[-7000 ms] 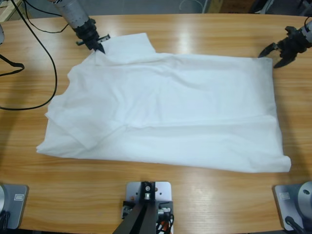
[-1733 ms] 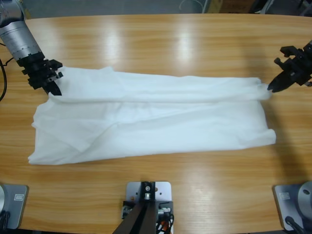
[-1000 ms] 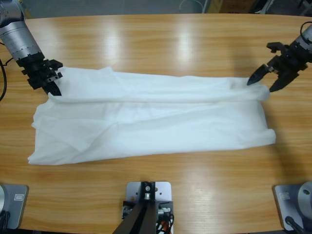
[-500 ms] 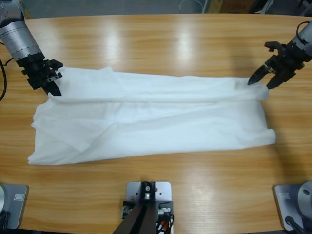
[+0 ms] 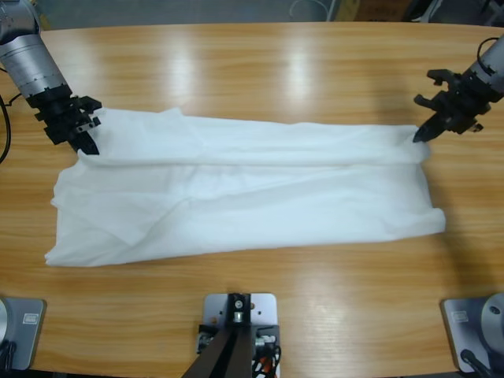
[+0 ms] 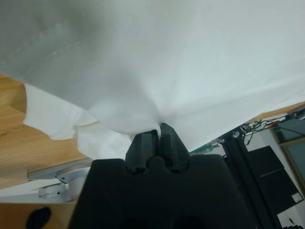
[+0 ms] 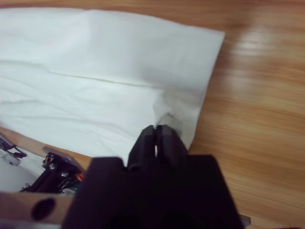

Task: Fold clothes

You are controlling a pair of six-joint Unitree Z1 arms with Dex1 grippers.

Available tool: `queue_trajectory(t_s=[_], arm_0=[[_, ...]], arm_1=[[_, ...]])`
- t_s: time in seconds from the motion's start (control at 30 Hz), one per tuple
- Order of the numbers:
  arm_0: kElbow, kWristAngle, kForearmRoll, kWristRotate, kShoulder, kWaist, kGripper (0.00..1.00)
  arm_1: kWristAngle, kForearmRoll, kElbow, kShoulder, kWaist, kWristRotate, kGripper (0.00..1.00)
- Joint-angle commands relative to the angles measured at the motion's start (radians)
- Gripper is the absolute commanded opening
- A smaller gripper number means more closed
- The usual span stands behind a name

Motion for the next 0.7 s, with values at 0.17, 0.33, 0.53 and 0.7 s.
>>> queue_trajectory(t_s=[0.17, 0.33, 0.53, 0.7], arm_0=[[0.028, 0.002, 0.078, 0.011, 0.019, -0.001, 0.000], [0.028, 0.002, 0.078, 0.011, 0.019, -0.005, 0.000], [0.029, -0.001, 0.078, 0.011, 0.012, -0.013, 0.000], [0.033, -0.003, 0.079, 0.011, 0.002, -0.013, 0.000]], arm_1=[[-0.017, 0.008, 0.061, -0.086, 0.002, 0.014, 0.000], [-0.017, 0.058, 0.082, -0.172, 0.002, 0.039, 0.000], [-0.017, 0.061, 0.152, -0.190, 0.002, 0.061, 0.000], [-0.012, 0.078, 0.155, -0.184, 0.006, 0.082, 0.000]])
